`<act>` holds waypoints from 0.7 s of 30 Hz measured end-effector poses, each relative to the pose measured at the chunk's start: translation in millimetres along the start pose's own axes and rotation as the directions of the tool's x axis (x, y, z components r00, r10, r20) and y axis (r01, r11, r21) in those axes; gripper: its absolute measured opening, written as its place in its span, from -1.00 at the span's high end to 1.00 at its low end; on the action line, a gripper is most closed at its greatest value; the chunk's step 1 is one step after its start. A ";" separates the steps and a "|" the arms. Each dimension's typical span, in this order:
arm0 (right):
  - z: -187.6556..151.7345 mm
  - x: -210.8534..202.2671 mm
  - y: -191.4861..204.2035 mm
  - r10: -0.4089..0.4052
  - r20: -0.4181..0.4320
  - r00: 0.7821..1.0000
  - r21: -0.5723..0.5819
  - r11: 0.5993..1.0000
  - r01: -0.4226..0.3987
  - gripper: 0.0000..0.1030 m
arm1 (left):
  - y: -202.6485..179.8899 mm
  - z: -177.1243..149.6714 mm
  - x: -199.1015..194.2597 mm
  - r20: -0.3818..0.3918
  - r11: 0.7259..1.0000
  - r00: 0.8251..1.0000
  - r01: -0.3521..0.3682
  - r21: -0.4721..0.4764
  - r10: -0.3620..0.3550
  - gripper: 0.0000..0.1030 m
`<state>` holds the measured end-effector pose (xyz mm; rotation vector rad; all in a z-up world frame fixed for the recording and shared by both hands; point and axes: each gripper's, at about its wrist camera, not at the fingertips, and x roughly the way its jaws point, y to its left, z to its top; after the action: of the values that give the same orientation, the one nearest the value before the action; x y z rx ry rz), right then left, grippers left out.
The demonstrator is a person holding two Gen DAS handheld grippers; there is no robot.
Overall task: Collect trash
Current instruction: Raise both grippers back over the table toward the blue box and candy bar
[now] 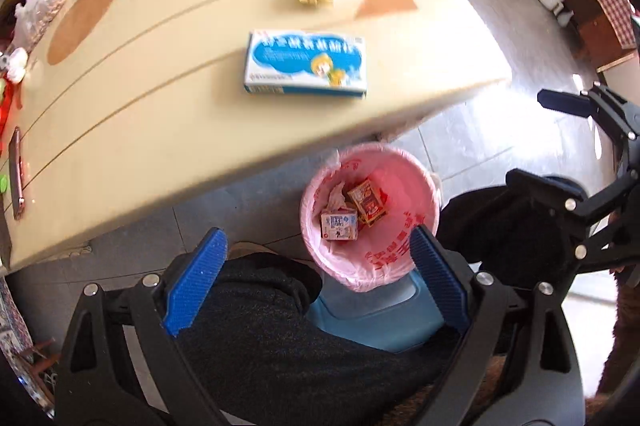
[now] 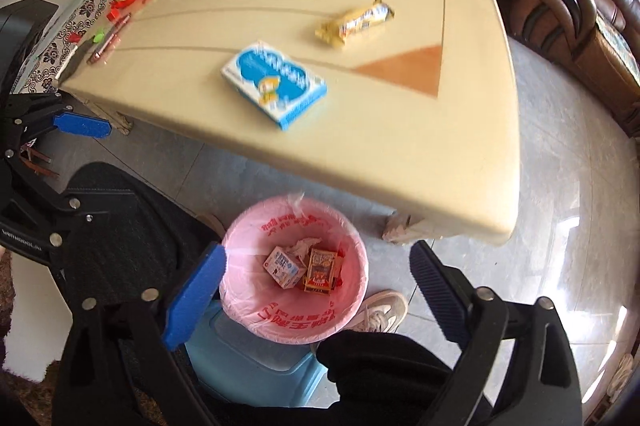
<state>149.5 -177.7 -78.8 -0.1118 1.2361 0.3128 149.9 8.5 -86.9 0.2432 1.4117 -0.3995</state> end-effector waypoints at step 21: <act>189.2 -8.3 -62.3 -0.011 -0.039 0.999 -0.378 0.926 -0.005 -0.81 | 16.0 69.9 -21.3 0.035 0.803 0.999 0.048 -0.594 -0.034 -0.76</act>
<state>337.5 -190.8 -13.9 -0.4556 1.2031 0.5475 217.5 -2.1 -56.6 -0.3100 1.4520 0.0252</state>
